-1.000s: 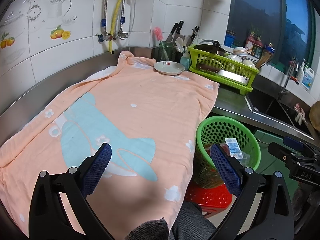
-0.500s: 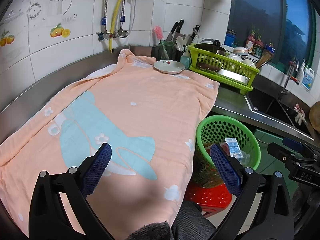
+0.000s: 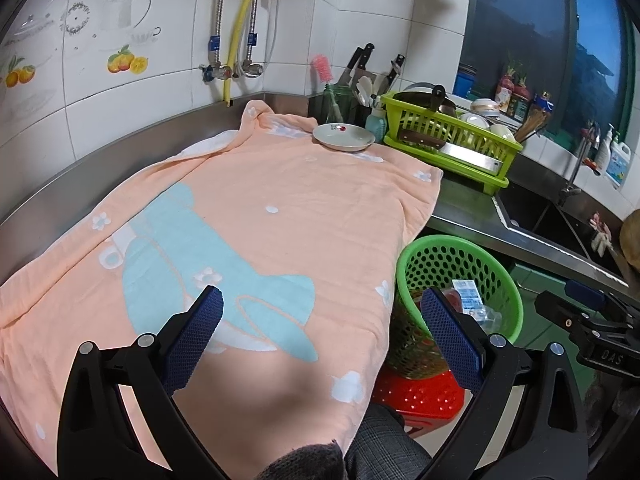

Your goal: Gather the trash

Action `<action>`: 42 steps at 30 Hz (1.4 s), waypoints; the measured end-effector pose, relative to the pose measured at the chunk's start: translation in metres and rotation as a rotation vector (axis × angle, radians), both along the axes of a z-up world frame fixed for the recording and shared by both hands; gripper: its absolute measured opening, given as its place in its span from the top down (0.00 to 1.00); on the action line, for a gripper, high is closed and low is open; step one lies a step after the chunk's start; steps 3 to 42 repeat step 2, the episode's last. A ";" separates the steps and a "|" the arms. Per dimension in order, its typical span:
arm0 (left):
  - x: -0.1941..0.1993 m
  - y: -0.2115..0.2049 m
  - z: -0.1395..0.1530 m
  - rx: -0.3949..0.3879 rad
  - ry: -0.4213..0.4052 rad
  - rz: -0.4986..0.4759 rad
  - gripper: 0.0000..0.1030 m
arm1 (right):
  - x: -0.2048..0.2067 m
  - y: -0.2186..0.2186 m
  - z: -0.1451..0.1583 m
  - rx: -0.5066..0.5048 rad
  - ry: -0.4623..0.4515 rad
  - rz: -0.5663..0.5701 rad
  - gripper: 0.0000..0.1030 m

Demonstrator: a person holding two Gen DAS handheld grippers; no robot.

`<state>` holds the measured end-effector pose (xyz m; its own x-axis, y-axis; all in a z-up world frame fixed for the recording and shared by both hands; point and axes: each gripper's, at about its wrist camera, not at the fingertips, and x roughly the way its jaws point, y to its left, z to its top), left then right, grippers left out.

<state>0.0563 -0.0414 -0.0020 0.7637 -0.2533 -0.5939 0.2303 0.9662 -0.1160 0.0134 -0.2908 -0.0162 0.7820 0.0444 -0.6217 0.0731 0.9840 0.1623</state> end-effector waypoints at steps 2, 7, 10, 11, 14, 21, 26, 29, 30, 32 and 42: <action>0.000 0.001 0.000 0.001 0.002 0.002 0.05 | 0.000 0.000 0.000 0.001 0.001 -0.001 0.10; 0.000 0.001 0.000 0.001 0.002 0.002 0.05 | 0.000 0.000 0.000 0.001 0.001 -0.001 0.10; 0.000 0.001 0.000 0.001 0.002 0.002 0.05 | 0.000 0.000 0.000 0.001 0.001 -0.001 0.10; 0.000 0.001 0.000 0.001 0.002 0.002 0.05 | 0.000 0.000 0.000 0.001 0.001 -0.001 0.10; 0.000 0.001 0.000 0.001 0.002 0.002 0.05 | 0.000 0.000 0.000 0.001 0.001 -0.001 0.10; 0.000 0.001 0.000 0.001 0.002 0.002 0.05 | 0.000 0.000 0.000 0.001 0.001 -0.001 0.10; 0.000 0.001 0.000 0.001 0.002 0.002 0.05 | 0.000 0.000 0.000 0.001 0.001 -0.001 0.10; 0.000 0.001 0.000 0.001 0.002 0.002 0.05 | 0.000 0.000 0.000 0.001 0.001 -0.001 0.10; 0.000 0.001 0.000 0.001 0.002 0.002 0.05 | 0.000 0.000 0.000 0.001 0.001 -0.001 0.10; 0.000 0.001 0.000 0.001 0.002 0.002 0.05 | 0.000 0.000 0.000 0.001 0.001 -0.001 0.10; 0.000 0.001 0.000 0.001 0.002 0.002 0.05 | 0.000 0.000 0.000 0.001 0.001 -0.001 0.10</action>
